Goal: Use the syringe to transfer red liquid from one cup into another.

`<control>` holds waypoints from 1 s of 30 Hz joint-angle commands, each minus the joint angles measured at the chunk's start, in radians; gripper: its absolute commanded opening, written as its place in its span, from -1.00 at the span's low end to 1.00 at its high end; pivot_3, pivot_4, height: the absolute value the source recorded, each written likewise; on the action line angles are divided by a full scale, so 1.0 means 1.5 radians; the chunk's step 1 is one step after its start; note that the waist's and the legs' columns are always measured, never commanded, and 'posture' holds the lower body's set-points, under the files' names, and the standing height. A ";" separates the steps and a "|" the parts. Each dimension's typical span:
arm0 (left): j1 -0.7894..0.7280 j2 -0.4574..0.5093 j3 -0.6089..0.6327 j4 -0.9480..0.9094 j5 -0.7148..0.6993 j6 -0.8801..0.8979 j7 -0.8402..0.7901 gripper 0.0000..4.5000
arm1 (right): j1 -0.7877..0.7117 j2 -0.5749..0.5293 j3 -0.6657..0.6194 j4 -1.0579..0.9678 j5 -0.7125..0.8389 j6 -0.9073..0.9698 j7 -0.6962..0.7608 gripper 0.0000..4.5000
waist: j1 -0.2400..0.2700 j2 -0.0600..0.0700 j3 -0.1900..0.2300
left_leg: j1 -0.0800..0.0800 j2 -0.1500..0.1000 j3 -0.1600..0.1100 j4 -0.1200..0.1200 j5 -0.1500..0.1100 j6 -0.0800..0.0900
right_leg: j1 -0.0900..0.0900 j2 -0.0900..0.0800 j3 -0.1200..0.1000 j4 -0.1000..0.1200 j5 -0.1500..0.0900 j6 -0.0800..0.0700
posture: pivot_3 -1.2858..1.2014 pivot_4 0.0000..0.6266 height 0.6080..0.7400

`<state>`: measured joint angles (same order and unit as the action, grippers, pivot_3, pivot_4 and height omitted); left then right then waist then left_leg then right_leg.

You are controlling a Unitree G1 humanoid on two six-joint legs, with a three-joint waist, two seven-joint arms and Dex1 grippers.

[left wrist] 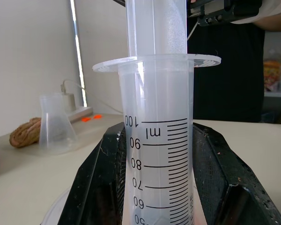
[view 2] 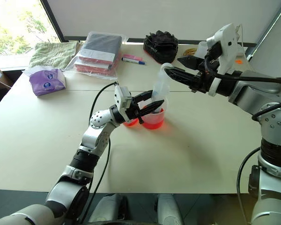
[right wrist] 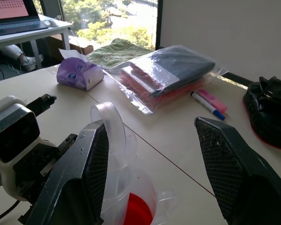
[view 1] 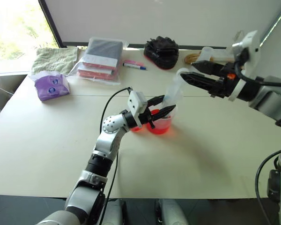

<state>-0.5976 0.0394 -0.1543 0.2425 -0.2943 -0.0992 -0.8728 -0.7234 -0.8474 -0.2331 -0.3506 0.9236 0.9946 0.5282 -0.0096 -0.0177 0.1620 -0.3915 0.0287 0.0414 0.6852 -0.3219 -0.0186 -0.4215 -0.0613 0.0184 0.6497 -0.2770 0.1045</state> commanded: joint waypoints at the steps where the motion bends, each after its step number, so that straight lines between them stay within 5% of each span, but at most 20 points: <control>1: -0.004 -0.003 0.001 -0.017 -0.004 -0.017 0.000 -0.35 | -0.021 -0.026 -0.021 0.007 -0.005 -0.008 0.026 0.30 | 0.000 0.000 0.000 | 0.000 0.000 0.000 0.000 0.000 0.000 | 0.000 0.000 0.000 0.000 0.000 0.000 | 0.03 -0.52 1.00; 16: -0.027 -0.006 0.025 -0.016 -0.022 -0.002 0.014 -0.35 | -0.012 -0.008 -0.140 0.050 0.183 0.067 0.012 0.30 | 0.002 0.000 0.000 | 0.000 0.000 0.000 0.000 0.000 0.000 | 0.000 0.000 0.000 0.000 0.000 0.000 | 0.03 -0.52 1.00; 30: -0.118 -0.003 0.091 -0.110 -0.113 0.107 0.081 -0.35 | 0.006 0.018 -0.122 0.037 0.195 0.047 -0.022 0.30 | 0.001 0.000 0.000 | 0.000 0.000 0.000 0.000 0.000 0.000 | 0.000 0.000 0.000 0.000 0.000 0.000 | 0.03 -0.52 1.00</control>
<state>-0.7262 0.0348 -0.0530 0.1609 -0.4119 0.0288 -0.7779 -0.7110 -0.8227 -0.4045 -0.2707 1.2027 1.0913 0.4935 -0.0079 -0.0179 0.1622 -0.3917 0.0292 0.0415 0.6853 -0.3220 -0.0184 -0.4215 -0.0615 0.0185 0.6498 -0.2770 0.1045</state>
